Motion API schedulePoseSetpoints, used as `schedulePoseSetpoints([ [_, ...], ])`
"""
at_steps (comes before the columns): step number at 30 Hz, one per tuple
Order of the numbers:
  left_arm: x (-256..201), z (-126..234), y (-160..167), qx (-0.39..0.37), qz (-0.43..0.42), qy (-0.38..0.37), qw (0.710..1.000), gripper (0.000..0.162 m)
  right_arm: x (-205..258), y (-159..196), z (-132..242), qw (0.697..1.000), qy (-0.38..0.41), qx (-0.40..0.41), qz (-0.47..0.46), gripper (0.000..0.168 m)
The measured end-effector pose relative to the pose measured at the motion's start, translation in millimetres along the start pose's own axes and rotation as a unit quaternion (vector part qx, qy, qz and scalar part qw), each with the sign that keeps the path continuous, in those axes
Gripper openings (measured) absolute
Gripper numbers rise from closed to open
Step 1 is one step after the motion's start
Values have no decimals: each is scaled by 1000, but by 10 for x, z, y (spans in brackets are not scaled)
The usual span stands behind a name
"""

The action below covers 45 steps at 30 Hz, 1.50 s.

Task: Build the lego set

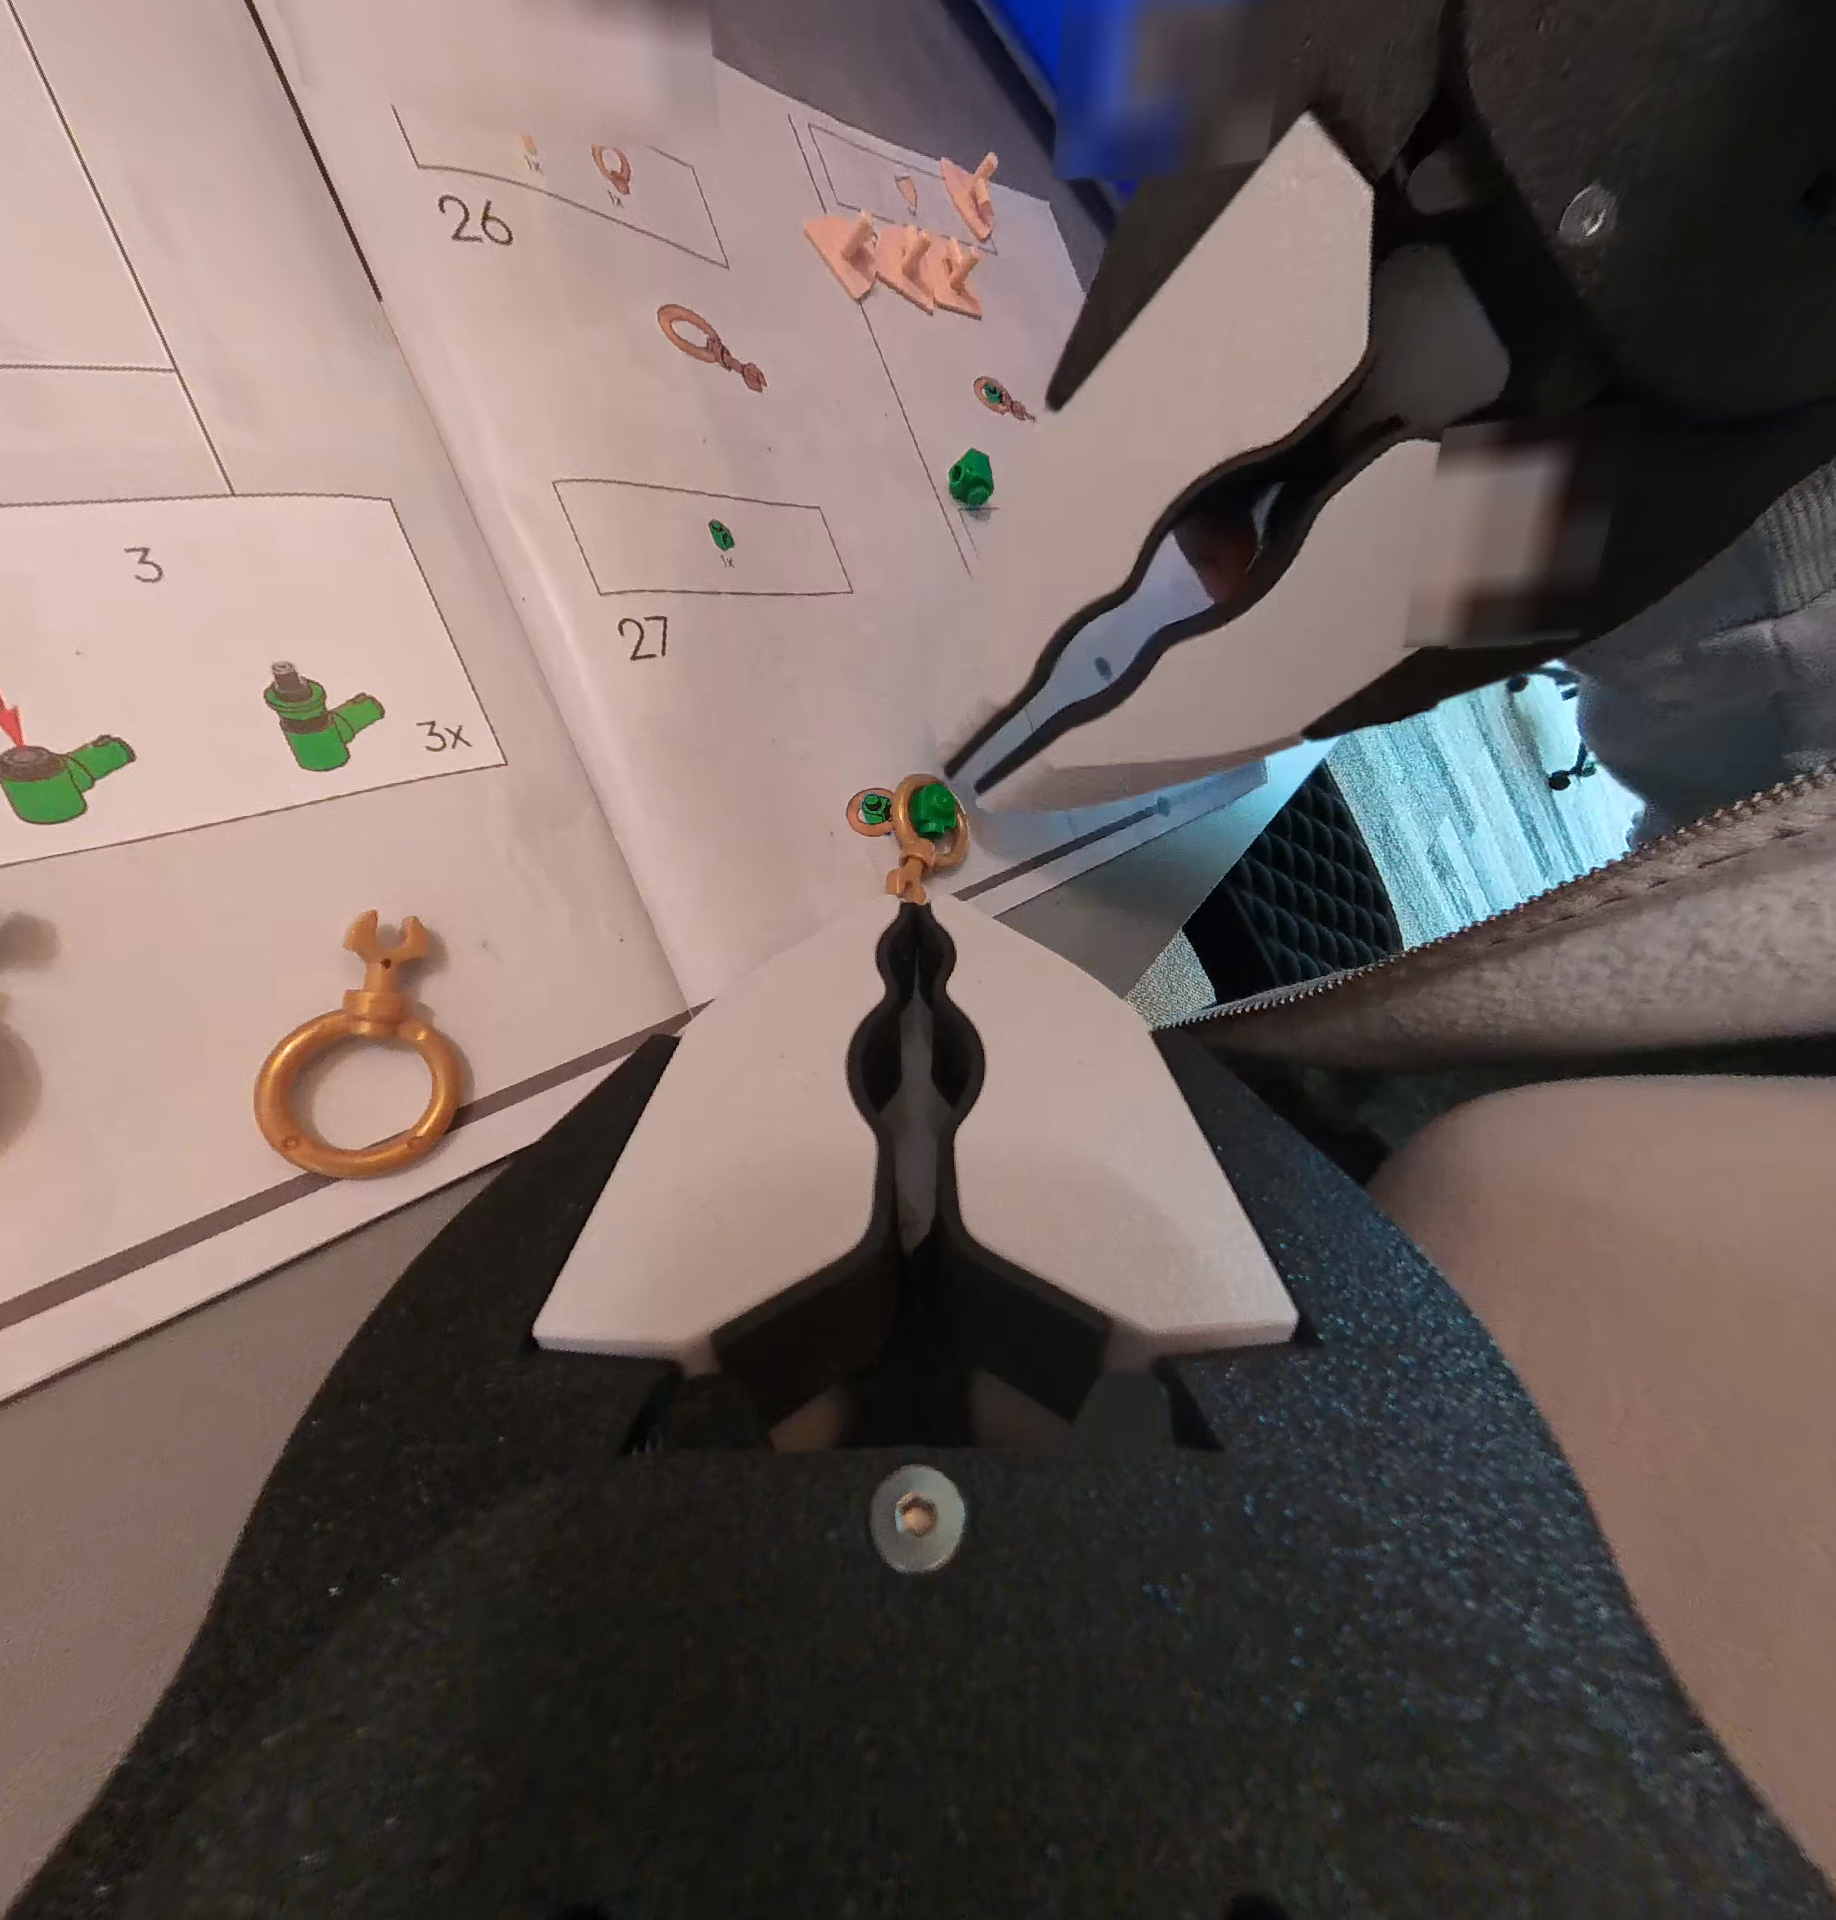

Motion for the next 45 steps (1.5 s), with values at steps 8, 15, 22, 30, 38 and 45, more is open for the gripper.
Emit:
schedulePoseSetpoints([
  [8, -3, 7, 7, -1, 1, 2, 1000, 0, -8, -25, -50, 1000, -2, 9, 8, 5],
  [15, -8, 12, 11, 3, 0, 6, 1000, 0, 10, -36, -38, 998, 26, 30, -49, 5],
  [22, -11, 13, 11, 7, -2, 10, 1000, 0, 36, -43, 46, 999, 45, 24, -9, 5],
  [30, -3, 12, 8, 5, 3, 11, 1000, 0, 3, -65, -26, 999, 17, 26, 31, 5],
  [38, -3, 2, 4, 3, 1, 8, 1000, 0, 17, -66, -44, 999, 10, 32, 24, 5],
  [45, -14, -9, 14, -6, 3, 1, 1000, 0, 55, -81, -39, 998, 34, 56, -18, 5],
])
Point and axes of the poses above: each gripper's, where its closed fingertips meet, z back along the fingers, y out of its underside, x = y × z across the jaws, the point moved 6 cm from there along z, back along the fingers, and after that the axes turned 6 degrees about z, right-handed, at the moved point
